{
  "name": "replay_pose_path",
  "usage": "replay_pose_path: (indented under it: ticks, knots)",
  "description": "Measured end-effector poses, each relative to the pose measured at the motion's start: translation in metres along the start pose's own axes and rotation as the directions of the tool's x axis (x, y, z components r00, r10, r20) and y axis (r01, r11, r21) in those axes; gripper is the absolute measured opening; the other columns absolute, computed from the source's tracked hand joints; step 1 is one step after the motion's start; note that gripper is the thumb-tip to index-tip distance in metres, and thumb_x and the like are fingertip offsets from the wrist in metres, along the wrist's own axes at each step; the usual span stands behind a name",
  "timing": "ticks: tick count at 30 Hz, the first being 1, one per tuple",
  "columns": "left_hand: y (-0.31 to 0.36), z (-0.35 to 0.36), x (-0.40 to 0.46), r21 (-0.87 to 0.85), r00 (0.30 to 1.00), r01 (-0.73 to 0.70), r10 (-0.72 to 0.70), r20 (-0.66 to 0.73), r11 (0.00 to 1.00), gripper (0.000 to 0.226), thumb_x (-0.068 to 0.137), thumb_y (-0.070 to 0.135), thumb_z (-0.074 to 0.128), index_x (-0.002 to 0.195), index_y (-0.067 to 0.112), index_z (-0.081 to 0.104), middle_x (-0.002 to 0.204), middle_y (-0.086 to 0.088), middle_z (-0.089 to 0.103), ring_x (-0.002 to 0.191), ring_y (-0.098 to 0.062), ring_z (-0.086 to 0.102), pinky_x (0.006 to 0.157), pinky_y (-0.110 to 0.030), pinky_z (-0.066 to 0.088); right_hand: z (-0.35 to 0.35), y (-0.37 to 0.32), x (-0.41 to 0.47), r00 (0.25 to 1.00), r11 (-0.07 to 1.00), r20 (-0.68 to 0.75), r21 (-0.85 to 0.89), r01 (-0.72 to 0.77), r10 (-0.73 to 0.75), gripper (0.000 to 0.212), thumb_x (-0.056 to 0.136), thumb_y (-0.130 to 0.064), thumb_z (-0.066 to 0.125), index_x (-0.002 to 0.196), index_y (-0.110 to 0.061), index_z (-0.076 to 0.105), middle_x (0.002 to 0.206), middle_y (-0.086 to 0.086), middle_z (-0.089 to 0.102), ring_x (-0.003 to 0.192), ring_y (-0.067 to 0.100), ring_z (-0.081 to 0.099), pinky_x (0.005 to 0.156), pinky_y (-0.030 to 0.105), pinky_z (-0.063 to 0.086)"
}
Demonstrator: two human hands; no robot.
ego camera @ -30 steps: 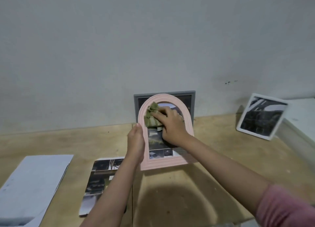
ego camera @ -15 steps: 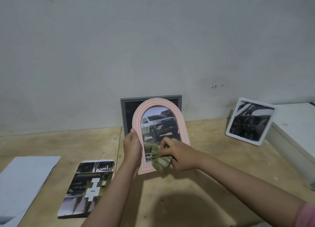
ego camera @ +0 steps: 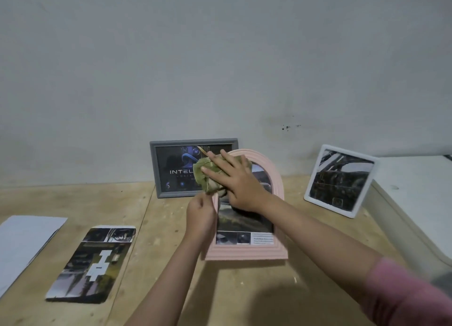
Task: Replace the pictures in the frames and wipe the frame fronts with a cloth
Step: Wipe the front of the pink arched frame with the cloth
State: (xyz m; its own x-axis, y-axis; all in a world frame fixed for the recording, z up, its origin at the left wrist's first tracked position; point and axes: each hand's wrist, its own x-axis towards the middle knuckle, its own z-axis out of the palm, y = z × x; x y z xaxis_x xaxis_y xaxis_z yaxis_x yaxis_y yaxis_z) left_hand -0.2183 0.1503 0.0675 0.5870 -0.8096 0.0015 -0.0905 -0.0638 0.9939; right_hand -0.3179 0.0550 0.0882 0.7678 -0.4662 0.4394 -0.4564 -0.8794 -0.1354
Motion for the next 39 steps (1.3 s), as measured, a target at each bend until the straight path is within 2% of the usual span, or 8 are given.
replay_pose_path:
  ticks: [8,11,15,21,25,29,32,39]
  knots:
    - [-0.003,0.01,-0.02,0.128,0.991,-0.068,0.082,-0.103,0.989,0.04,0.102,0.029,0.034,0.064,0.014,0.035,0.06,-0.001,0.037,0.058,-0.014,0.034,0.056,-0.033,0.027,-0.012,0.058,-0.028,0.982,0.977,-0.012,0.103,-0.184,0.187,0.093,0.067,0.011,0.041,0.147,-0.033,0.021,0.156,-0.009,-0.002,0.145,0.019,-0.005,0.112,0.061,0.007]
    - [0.0,0.01,-0.022,0.1,0.984,-0.019,0.036,-0.176,0.995,0.041,0.102,0.029,0.033,0.065,0.013,0.036,0.06,-0.004,0.037,0.059,-0.017,0.036,0.055,-0.033,0.027,-0.013,0.072,-0.043,0.948,0.917,-0.05,0.271,-0.291,0.316,0.09,0.07,0.017,0.039,0.145,-0.031,0.03,0.156,-0.011,0.007,0.146,0.02,0.01,0.116,0.048,0.021]
    - [0.009,0.01,-0.015,-0.012,0.954,0.009,-0.012,-0.3,1.0,0.042,0.103,0.029,0.032,0.063,0.013,0.033,0.061,-0.005,0.036,0.059,-0.017,0.035,0.055,-0.032,0.026,-0.009,0.072,-0.067,0.923,0.882,-0.083,0.336,-0.329,0.376,0.077,0.078,0.015,0.042,0.141,-0.029,0.041,0.154,-0.011,0.019,0.133,0.021,0.041,0.099,0.025,0.044]
    - [0.02,0.004,0.004,0.01,0.919,-0.054,0.054,-0.391,0.998,0.042,0.102,0.029,0.031,0.063,0.013,0.03,0.06,-0.003,0.032,0.056,-0.016,0.031,0.057,-0.032,0.026,0.028,0.057,-0.106,0.925,0.873,0.082,0.31,-0.377,0.37,0.069,0.079,0.013,0.045,0.141,-0.018,0.042,0.148,0.012,0.036,0.128,0.031,0.045,0.101,0.035,0.044]
    - [0.021,-0.008,0.02,0.166,0.907,-0.168,0.219,-0.361,0.972,0.041,0.102,0.026,0.032,0.064,0.012,0.035,0.061,-0.002,0.036,0.056,-0.016,0.033,0.053,-0.027,0.027,0.022,0.057,-0.122,0.862,0.887,0.351,0.151,-0.436,0.365,0.06,0.079,-0.007,0.053,0.135,-0.027,0.05,0.109,0.004,0.054,0.1,0.023,0.055,0.081,0.029,0.046]
    - [0.021,-0.011,0.03,0.27,0.884,-0.307,0.378,-0.275,0.913,0.036,0.101,0.023,0.036,0.072,0.005,0.046,0.061,-0.002,0.043,0.057,-0.018,0.041,0.054,-0.034,0.033,-0.015,0.054,-0.09,0.866,0.818,-0.139,0.427,-0.385,0.48,0.064,0.071,0.004,0.039,0.13,-0.015,0.057,0.103,0.003,0.055,0.09,0.015,0.054,0.078,0.013,0.043]
    - [0.019,-0.004,0.027,0.305,0.873,-0.386,0.452,-0.183,0.87,0.035,0.098,0.027,0.038,0.074,0.005,0.05,0.058,0.001,0.047,0.052,-0.019,0.044,0.05,-0.036,0.035,-0.034,0.046,-0.044,0.824,0.89,-0.403,0.388,-0.239,0.397,0.067,0.073,0.011,0.037,0.136,-0.007,0.049,0.134,0.019,0.047,0.124,0.024,0.045,0.104,0.019,0.037]
    - [0.031,0.015,0.011,0.16,0.926,-0.256,0.289,-0.242,0.953,0.043,0.101,0.025,0.036,0.06,0.015,0.03,0.055,0.0,0.032,0.053,-0.014,0.03,0.052,-0.031,0.024,0.005,0.037,-0.011,0.928,0.968,-0.303,0.193,-0.163,0.217,0.085,0.068,0.024,0.043,0.145,-0.013,0.035,0.155,0.01,0.024,0.143,0.029,0.019,0.11,0.05,0.033]
